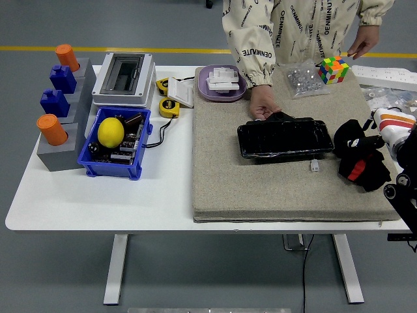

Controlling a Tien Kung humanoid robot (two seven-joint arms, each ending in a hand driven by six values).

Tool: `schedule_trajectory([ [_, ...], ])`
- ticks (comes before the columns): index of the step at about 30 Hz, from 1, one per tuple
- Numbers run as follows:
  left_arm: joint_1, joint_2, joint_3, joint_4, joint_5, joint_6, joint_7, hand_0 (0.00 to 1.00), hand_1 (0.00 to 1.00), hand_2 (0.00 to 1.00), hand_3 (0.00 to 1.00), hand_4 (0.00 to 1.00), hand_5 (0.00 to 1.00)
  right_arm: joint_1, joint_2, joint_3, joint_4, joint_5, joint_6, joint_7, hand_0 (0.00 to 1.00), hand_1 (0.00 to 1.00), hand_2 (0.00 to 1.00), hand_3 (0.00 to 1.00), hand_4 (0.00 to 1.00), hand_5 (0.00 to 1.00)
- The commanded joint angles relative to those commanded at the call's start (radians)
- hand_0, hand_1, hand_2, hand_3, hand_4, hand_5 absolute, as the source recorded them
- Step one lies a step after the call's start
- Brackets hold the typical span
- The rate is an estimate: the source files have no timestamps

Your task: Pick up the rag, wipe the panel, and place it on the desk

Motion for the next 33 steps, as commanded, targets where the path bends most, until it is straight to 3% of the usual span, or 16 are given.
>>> schedule_trajectory([
  [11,-0.003,-0.001,-0.005,0.0,0.002,0.0,0.0,0.604,0.636,0.636,0.561,0.634,0.443,0.003,-0.018,0.023,0.013,-0.002,0.004,0.001,0.641,0.641,0.722,0.74,0.998,0.588],
  [12,-0.003,-0.001,-0.006,0.0,0.002,0.0,0.0,0.604,0.636,0.635,0.56,0.633,0.441,0.002,-0.02,0.025,0.015,-0.002,0.005,0.001,0.68,0.673,0.753,0.768,0.998,0.592],
  [27,-0.007,-0.003,-0.012,-0.002,0.006,0.0,-0.001,0.604,0.636,0.636,0.56,0.634,0.443,0.006,-0.081,0.058,0.065,0.0,0.037,-0.003,0.711,0.688,0.78,0.793,0.998,0.615],
  [33,-0.005,-0.002,-0.01,0.001,0.005,0.0,0.0,0.604,0.636,0.636,0.56,0.634,0.443,0.004,-0.1,0.061,0.077,0.009,0.026,0.004,0.705,0.68,0.781,0.789,0.998,0.621],
])
